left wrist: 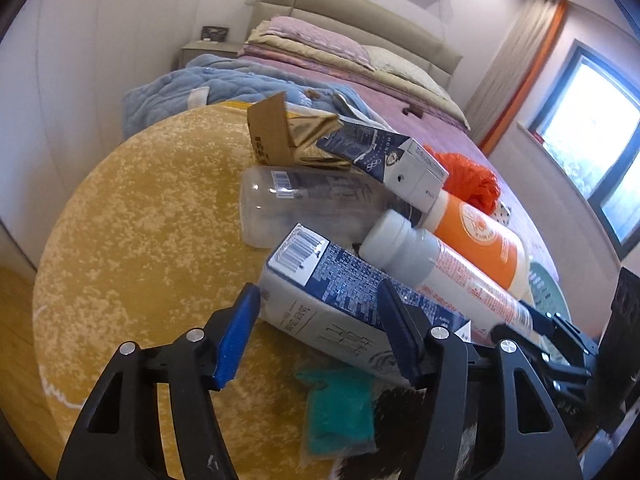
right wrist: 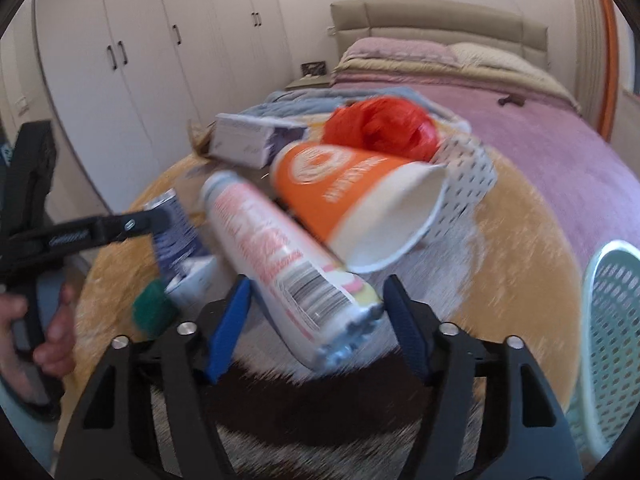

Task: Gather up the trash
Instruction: 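Grasp the blue milk carton with the left tool while the right tool grasps the pink-white bottle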

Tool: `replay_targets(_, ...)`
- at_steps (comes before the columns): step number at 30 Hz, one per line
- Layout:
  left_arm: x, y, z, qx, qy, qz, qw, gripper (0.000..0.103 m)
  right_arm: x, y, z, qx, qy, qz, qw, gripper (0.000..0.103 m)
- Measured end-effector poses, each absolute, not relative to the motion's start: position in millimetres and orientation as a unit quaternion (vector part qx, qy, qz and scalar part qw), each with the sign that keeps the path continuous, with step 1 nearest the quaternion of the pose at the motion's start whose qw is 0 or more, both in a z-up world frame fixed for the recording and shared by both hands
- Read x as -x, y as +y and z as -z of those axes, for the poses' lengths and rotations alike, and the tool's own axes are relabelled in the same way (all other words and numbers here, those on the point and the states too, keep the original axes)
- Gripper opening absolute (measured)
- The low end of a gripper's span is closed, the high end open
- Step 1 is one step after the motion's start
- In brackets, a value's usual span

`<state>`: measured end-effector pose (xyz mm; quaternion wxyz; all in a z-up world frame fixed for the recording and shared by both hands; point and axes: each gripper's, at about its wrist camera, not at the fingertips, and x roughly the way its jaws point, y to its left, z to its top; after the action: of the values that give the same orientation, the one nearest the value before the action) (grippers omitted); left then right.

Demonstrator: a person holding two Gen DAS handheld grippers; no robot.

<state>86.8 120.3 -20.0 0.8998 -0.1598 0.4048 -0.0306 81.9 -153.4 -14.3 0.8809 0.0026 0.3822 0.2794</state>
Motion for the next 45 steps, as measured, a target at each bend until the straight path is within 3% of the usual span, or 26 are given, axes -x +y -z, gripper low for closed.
replay_targets(3,-88.4,125.0,18.1,0.152,0.407,0.039,0.900,0.058,-60.6,-144.0,16.9,0.003,0.391,-0.297,0.871,0.053)
replay_targets(6,-93.7,126.6,17.5,0.145,0.414,0.048,0.898,0.059,-36.1,-132.8,13.5,0.007,0.389,-0.318,0.865,0.053)
replay_targets(10,-90.4,123.6,16.1,0.150,0.421,0.063,0.892,0.067,-19.4,-122.5,10.4,0.017,0.395,-0.323,0.860,0.053)
replay_targets(12,-87.3,117.6,15.1,0.145,0.427,0.063,0.890,0.080,-20.8,-118.0,10.9,0.023,0.397,-0.319,0.860,0.053)
replay_targets(19,-98.1,88.0,24.7,0.138,0.464,0.036,0.874,0.084,-48.8,-120.7,22.0,0.015,0.431,-0.288,0.855,0.052)
replay_targets(22,-99.0,84.0,28.7,0.132,0.473,0.032,0.871,0.078,-41.3,-129.6,19.3,0.028,0.430,-0.272,0.860,0.052)
replay_targets(24,-94.2,83.8,26.1,0.136,0.469,0.043,0.871,0.065,-30.5,-134.9,17.5,0.049,0.431,-0.259,0.863,0.052)
replay_targets(29,-82.5,85.1,22.5,0.135,0.466,0.061,0.872,0.048,-18.3,-138.4,20.9,0.068,0.442,-0.260,0.856,0.055)
replay_targets(32,-80.8,85.6,22.2,0.132,0.465,0.062,0.873,0.046,-31.8,-132.3,22.6,0.051,0.449,-0.258,0.854,0.061)
replay_targets(37,-81.4,84.5,21.9,0.133,0.470,0.062,0.870,0.046,-60.5,-109.3,31.5,0.043,0.468,-0.278,0.838,0.061)
replay_targets(40,-87.7,78.1,23.9,0.120,0.475,0.064,0.869,0.047,-67.8,-99.5,31.6,0.052,0.472,-0.288,0.831,0.052)
replay_targets(45,-83.3,78.6,20.0,0.129,0.458,0.067,0.877,0.035,-53.6,-105.7,22.4,0.049,0.454,-0.288,0.842,0.047)
